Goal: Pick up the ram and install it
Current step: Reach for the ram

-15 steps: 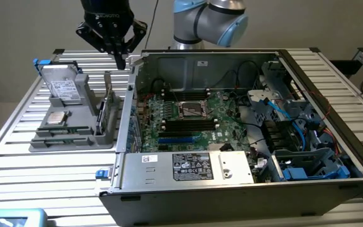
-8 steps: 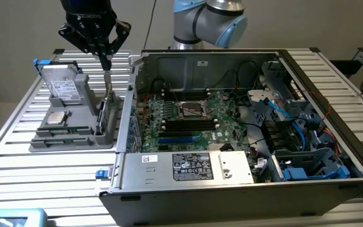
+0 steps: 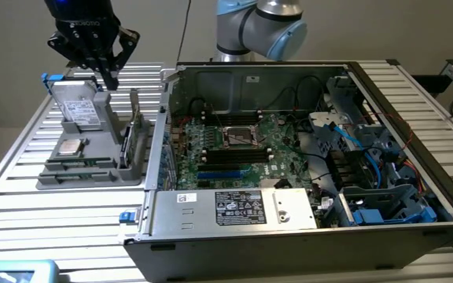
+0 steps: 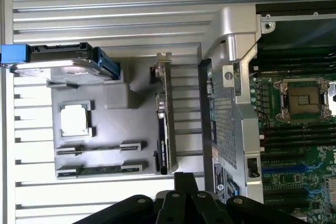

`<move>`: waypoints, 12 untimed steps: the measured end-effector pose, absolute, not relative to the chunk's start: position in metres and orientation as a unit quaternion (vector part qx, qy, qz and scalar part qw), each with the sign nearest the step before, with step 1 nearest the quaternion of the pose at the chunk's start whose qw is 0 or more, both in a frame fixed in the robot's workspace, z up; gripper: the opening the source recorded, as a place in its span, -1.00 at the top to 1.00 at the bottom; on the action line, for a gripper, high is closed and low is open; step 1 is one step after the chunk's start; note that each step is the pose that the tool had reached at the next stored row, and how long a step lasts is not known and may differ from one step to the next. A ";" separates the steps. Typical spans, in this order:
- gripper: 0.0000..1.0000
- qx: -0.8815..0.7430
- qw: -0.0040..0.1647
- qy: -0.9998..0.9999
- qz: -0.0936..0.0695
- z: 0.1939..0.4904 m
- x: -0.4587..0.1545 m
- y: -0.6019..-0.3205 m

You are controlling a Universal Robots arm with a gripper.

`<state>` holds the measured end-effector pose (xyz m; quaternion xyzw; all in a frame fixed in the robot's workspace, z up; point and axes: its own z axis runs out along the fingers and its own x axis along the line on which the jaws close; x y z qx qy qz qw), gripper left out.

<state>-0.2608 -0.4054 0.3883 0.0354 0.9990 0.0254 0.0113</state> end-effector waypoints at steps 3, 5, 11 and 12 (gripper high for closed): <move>0.79 0.035 0.011 0.999 0.025 0.383 -0.269 -0.407; 0.79 0.035 0.011 0.999 0.025 0.380 -0.273 -0.408; 0.79 0.034 0.008 0.999 0.024 0.377 -0.277 -0.413; 0.79 0.034 0.008 0.999 0.024 0.376 -0.278 -0.413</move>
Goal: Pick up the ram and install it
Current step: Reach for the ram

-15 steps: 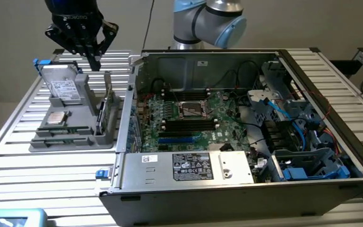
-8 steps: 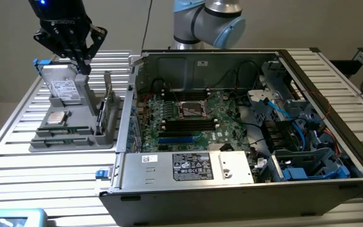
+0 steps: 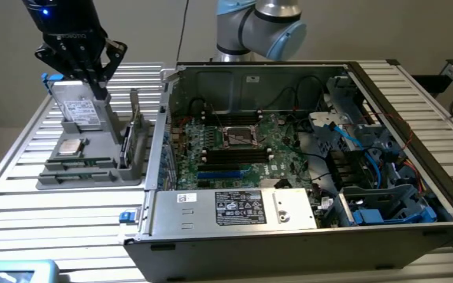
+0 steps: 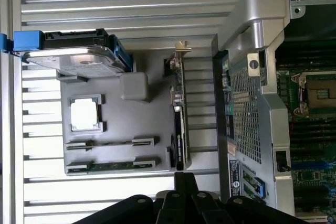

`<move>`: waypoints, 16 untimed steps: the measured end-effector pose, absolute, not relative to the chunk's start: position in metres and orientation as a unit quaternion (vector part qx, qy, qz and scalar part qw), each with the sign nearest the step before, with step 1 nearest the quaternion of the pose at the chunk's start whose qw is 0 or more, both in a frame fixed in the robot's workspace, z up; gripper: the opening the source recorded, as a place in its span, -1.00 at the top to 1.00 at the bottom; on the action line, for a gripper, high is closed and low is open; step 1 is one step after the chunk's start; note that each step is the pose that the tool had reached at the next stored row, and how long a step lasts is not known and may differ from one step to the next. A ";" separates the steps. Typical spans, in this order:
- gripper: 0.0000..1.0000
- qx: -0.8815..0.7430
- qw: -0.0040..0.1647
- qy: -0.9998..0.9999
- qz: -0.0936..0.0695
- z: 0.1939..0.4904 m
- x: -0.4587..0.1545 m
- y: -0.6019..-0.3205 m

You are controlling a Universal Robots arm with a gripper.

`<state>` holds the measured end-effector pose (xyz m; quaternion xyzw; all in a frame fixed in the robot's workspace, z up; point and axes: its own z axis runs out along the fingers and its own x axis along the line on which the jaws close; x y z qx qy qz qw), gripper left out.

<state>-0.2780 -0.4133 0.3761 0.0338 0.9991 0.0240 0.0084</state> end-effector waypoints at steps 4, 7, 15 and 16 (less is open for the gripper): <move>0.79 0.032 0.008 0.999 0.024 0.372 -0.288 -0.414; 0.79 0.032 0.008 0.999 0.023 0.368 -0.297 -0.414; 0.79 0.031 0.008 0.999 0.023 0.356 -0.331 -0.414; 0.79 0.030 0.008 0.999 0.022 0.355 -0.336 -0.414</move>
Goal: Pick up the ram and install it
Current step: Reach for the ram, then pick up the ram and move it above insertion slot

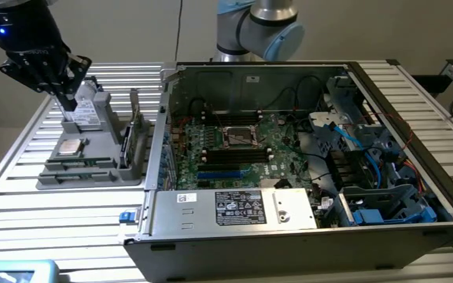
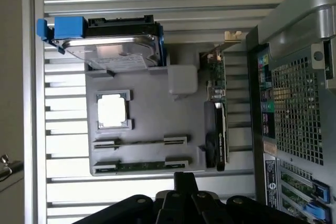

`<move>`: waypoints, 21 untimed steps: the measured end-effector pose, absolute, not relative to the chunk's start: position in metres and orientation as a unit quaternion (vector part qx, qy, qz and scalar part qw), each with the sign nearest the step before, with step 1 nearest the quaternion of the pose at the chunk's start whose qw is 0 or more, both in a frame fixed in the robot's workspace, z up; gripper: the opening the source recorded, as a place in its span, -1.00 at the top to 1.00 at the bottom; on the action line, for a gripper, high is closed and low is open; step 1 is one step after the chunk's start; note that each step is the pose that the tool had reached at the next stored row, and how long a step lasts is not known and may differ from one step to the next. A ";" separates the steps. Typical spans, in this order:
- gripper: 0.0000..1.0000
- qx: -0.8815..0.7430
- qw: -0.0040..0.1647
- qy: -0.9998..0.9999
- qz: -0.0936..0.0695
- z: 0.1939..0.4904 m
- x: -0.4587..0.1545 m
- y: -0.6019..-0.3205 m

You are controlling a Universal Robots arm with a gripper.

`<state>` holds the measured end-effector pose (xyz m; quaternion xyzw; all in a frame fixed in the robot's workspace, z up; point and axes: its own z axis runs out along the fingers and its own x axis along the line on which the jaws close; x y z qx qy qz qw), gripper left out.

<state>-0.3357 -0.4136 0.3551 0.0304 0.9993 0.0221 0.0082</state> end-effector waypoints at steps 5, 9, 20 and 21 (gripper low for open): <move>0.79 0.028 0.009 0.999 0.013 0.351 -0.348 -0.414; 0.79 0.025 0.008 1.000 0.010 0.346 -0.350 -0.414; 0.79 0.026 0.007 1.000 0.010 0.327 -0.350 -0.414; 0.79 0.025 0.007 1.000 0.010 0.326 -0.350 -0.414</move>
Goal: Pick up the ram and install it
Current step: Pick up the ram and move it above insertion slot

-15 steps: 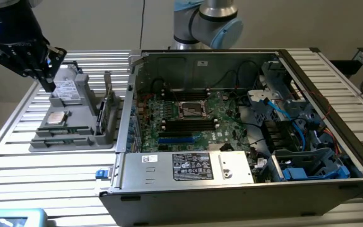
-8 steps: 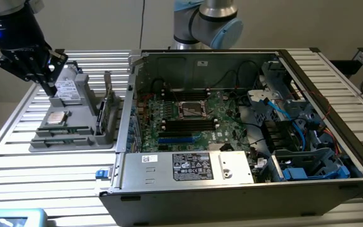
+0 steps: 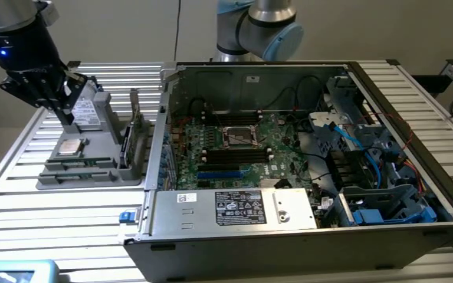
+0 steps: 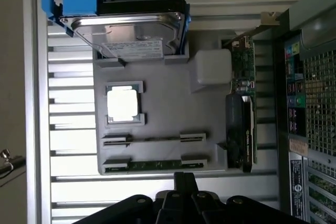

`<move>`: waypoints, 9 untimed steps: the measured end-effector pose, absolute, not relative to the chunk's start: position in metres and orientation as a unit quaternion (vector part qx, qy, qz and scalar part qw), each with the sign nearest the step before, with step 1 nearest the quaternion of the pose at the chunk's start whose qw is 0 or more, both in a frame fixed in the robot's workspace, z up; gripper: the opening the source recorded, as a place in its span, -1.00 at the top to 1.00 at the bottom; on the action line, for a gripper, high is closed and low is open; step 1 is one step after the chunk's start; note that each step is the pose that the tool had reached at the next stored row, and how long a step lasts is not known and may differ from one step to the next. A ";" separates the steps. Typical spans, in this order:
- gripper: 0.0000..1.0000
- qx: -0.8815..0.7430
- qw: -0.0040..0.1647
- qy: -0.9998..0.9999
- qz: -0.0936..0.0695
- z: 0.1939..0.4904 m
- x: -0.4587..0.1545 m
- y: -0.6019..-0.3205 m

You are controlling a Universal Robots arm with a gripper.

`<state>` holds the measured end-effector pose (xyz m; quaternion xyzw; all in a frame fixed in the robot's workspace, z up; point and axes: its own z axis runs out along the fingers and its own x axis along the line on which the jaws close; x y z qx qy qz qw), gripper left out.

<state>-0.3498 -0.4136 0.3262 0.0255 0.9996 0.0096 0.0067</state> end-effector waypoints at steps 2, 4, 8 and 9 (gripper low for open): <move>0.79 0.021 0.006 1.000 0.010 0.325 -0.350 -0.414; 0.79 0.005 0.006 1.000 0.010 0.325 -0.350 -0.414; 0.79 -0.031 0.006 0.999 0.010 0.324 -0.350 -0.414; 0.79 -0.040 0.006 0.999 0.011 0.324 -0.350 -0.414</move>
